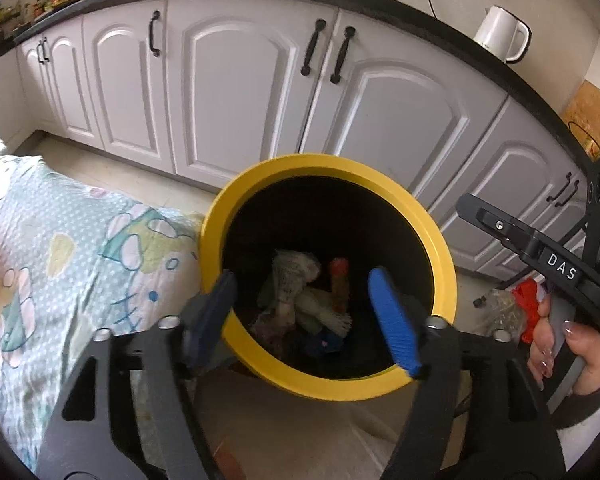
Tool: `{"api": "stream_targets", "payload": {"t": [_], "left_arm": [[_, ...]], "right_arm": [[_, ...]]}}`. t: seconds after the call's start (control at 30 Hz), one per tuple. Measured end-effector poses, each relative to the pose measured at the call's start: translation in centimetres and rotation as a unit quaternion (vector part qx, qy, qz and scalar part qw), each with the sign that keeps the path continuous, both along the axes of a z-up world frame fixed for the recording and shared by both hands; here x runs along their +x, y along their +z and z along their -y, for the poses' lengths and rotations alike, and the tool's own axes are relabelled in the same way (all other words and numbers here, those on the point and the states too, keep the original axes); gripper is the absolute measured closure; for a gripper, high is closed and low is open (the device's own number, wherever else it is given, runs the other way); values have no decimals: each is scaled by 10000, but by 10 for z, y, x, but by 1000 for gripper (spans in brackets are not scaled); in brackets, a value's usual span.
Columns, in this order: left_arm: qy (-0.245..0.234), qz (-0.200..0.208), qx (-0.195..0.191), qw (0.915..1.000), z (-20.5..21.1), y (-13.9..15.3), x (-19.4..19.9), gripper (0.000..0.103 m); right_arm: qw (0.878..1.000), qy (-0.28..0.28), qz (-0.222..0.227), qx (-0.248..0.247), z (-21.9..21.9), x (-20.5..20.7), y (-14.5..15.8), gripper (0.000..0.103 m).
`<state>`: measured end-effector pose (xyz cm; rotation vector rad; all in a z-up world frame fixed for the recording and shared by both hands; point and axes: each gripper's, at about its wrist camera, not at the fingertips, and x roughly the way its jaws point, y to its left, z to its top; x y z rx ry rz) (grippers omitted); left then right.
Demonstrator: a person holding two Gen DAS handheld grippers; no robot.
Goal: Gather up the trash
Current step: 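Move both open tools back over the snack wrappers on the bed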
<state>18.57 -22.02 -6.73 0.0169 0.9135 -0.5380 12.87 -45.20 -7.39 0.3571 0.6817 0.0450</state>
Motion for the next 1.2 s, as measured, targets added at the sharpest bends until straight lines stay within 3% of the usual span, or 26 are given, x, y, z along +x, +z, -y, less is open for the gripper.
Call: {"api": "stream_targets", "payload": {"t": [0.2,0.47,0.83,1.2], "left_arm": [[301,232,-43,9993,-18,17,-6,11],[739,583,-137,9955,-52,40,-17,11],[1359,1155,-117,9839,-104,69,-32,11],[1878,1466,-109,9712,-155,83,-47,11]], "right_arm": [[9998,-52,194,-75,-4,-5,13,50],[9990,60,422,-106,-24,-9,28,40],[9966,416,678,-235,-71,-12,47,35],[9904,1047,824,-356,-129,-11,64,33]]}}
